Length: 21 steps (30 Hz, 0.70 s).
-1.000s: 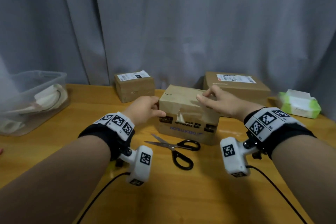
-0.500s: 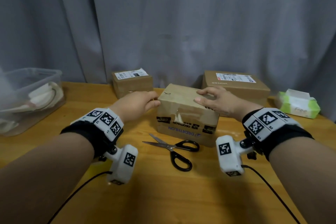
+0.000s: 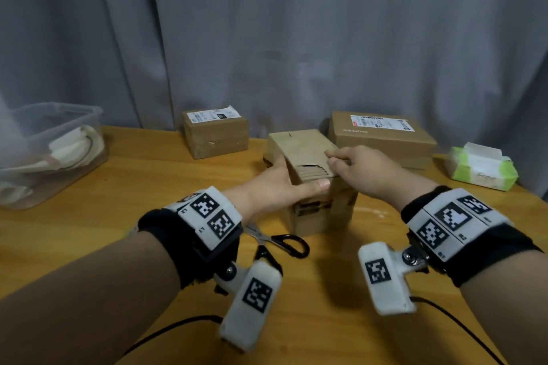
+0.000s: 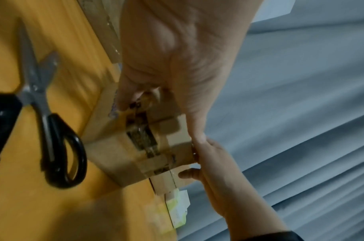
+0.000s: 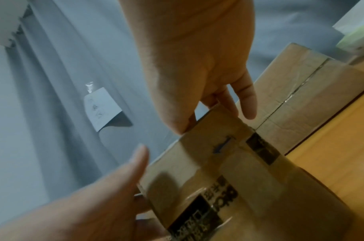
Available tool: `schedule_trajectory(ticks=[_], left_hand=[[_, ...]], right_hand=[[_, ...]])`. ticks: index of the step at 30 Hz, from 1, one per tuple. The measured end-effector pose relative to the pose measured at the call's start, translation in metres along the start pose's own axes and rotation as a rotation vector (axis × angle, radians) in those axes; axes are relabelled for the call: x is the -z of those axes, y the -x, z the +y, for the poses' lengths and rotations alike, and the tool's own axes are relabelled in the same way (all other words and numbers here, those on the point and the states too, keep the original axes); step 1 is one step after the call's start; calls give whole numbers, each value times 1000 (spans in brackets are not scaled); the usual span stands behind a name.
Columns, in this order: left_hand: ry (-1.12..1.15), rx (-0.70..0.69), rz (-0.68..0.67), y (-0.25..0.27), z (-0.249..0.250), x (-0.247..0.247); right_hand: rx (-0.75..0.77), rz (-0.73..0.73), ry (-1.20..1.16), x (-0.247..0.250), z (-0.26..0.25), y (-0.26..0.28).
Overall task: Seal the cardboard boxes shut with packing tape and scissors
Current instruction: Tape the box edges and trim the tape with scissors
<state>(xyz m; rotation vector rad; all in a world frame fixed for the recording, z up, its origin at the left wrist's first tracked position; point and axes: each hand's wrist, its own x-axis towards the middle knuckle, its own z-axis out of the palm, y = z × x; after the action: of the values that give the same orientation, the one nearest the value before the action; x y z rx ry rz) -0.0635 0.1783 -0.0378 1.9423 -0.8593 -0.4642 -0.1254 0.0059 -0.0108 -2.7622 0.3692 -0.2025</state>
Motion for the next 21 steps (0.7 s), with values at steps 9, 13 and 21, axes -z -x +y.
schedule_trajectory(ticks=[9, 13, 21], left_hand=[[-242, -228, 187, 8, -17, 12], [-288, -199, 135, 0, -7, 25], [-167, -163, 25, -9, -9, 36]], right_hand=[[71, 61, 93, 8, -8, 33], [136, 152, 238, 15, -16, 24], [150, -101, 159, -12, -19, 7]])
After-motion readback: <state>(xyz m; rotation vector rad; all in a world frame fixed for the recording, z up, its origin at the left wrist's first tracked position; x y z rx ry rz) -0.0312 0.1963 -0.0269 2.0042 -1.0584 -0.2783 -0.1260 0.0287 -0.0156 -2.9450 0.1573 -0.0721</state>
